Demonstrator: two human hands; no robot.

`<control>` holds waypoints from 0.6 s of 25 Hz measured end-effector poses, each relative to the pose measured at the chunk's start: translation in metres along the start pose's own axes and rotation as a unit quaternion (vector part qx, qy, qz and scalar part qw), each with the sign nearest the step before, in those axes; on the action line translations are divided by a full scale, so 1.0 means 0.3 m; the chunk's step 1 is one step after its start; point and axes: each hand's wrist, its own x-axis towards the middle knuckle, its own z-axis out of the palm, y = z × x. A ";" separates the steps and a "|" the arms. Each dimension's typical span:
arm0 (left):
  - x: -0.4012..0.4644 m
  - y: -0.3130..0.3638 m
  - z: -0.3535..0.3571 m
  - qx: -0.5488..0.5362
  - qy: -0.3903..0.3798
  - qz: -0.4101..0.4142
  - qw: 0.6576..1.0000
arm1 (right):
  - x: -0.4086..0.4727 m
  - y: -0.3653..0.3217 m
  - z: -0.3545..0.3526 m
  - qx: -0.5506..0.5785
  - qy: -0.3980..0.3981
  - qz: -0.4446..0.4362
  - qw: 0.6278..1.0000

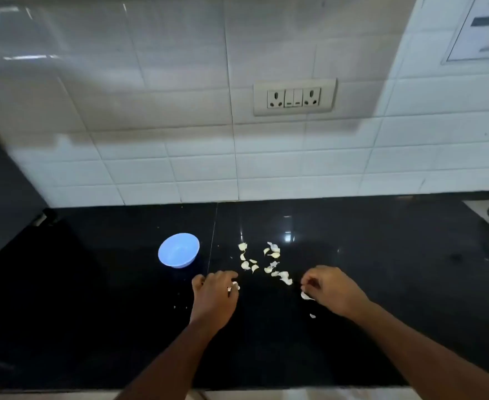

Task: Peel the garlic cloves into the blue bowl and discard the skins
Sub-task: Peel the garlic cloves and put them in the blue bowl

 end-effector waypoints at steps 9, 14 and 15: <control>0.095 -0.217 0.009 0.022 0.155 0.073 0.985 | 0.025 -0.050 0.092 -0.142 -0.022 0.044 0.989; 0.110 -0.315 0.000 -0.014 0.091 0.098 0.991 | 0.091 -0.206 0.153 -0.057 0.046 -0.005 0.997; 0.110 -0.321 -0.001 -0.023 0.075 0.105 0.991 | 0.117 -0.247 0.168 0.006 0.046 0.003 0.999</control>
